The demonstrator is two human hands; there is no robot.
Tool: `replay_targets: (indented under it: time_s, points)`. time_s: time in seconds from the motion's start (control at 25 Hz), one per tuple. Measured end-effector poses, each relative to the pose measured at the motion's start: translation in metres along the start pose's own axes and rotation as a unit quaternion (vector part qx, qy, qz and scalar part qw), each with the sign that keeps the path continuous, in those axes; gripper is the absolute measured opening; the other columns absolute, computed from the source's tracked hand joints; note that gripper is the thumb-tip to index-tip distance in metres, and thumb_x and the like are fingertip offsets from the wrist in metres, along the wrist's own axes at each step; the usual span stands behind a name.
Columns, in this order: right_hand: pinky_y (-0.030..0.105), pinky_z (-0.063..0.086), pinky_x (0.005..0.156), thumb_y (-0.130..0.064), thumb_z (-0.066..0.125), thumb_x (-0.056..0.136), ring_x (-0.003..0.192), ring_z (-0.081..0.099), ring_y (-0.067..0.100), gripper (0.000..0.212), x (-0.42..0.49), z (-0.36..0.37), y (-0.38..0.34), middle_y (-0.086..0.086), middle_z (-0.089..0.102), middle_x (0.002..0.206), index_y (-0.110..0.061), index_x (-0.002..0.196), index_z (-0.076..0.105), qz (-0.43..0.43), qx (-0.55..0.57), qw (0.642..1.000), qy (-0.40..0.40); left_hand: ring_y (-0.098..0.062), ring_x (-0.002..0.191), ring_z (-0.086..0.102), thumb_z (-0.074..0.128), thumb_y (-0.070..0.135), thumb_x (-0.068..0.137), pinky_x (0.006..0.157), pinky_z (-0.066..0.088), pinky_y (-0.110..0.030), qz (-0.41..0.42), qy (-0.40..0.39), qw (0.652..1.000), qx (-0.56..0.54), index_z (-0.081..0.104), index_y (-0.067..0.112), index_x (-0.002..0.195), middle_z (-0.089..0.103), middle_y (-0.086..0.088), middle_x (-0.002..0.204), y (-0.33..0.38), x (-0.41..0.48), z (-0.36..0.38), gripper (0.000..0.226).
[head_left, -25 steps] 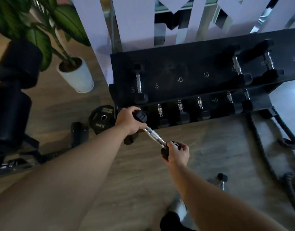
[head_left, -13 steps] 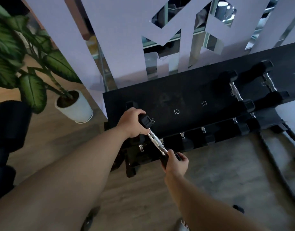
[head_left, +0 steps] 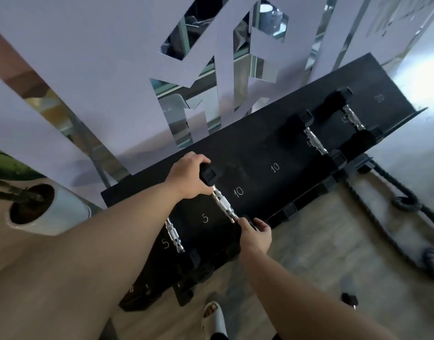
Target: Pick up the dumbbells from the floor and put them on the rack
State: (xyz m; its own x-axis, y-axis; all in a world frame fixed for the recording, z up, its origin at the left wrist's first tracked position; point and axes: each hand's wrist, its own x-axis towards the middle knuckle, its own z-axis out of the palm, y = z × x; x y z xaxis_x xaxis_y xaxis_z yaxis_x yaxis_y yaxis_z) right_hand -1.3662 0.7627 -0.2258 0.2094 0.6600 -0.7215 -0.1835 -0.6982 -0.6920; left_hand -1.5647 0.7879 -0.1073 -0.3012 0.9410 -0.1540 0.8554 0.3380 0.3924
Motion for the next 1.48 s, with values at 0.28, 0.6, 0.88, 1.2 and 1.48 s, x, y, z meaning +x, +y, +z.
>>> replay_targets:
  time_s: [0.28, 0.6, 0.88, 1.2, 1.48]
  points:
    - [0.033, 0.051, 0.082, -0.016, 0.084, 0.078, 0.097, 0.066, 0.02, 0.045, 0.016, 0.033, 0.029, 0.005, 0.066, 0.118, -0.017, 0.117, 0.063, 0.051, -0.031, 0.998, -0.005, -0.021, 0.109, 0.059, 0.094, 0.032, 0.066, 0.09, 0.051, -0.033, 0.014, -0.078, 0.996, 0.031, 0.054, 0.022, 0.134, 0.052, -0.001, 0.127, -0.035, 0.036, 0.014, 0.079]
    - [0.024, 0.044, 0.058, -0.018, 0.082, 0.081, 0.079, 0.06, 0.009, 0.048, 0.025, 0.06, 0.064, 0.006, 0.062, 0.123, -0.016, 0.124, 0.062, 0.077, -0.108, 0.991, -0.024, -0.022, 0.113, 0.059, 0.092, 0.029, 0.071, 0.091, 0.052, -0.033, -0.01, -0.128, 0.99, 0.059, 0.05, 0.023, 0.136, 0.048, -0.001, 0.132, -0.08, 0.046, 0.035, 0.078]
    - [0.034, 0.056, 0.079, -0.023, 0.081, 0.08, 0.09, 0.065, 0.016, 0.05, 0.058, 0.066, 0.093, 0.006, 0.063, 0.126, -0.015, 0.126, 0.064, 0.034, -0.164, 0.986, 0.012, -0.021, 0.113, 0.061, 0.091, 0.032, 0.072, 0.091, 0.053, -0.033, -0.03, -0.139, 0.987, 0.074, 0.051, 0.022, 0.138, 0.05, 0.001, 0.133, -0.107, 0.054, 0.081, 0.078]
    - [0.016, 0.045, 0.062, -0.017, 0.072, 0.087, 0.078, 0.059, 0.006, 0.039, 0.066, 0.053, 0.123, 0.01, 0.059, 0.128, -0.014, 0.126, 0.067, -0.002, -0.281, 0.96, 0.007, -0.023, 0.123, 0.059, 0.079, 0.022, 0.089, 0.097, 0.051, -0.034, -0.041, -0.074, 0.996, 0.041, 0.056, 0.016, 0.14, 0.057, -0.002, 0.137, -0.119, 0.037, 0.121, 0.057]
    - [0.033, 0.051, 0.093, -0.029, 0.072, 0.088, 0.118, 0.054, 0.021, 0.038, 0.046, 0.054, 0.106, 0.002, 0.053, 0.127, -0.022, 0.125, 0.066, -0.073, -0.301, 0.95, -0.044, -0.021, 0.126, 0.056, 0.075, 0.036, 0.09, 0.098, 0.053, -0.04, 0.0, -0.121, 0.992, 0.047, 0.052, 0.021, 0.143, 0.052, 0.002, 0.143, -0.118, 0.02, 0.101, 0.06]
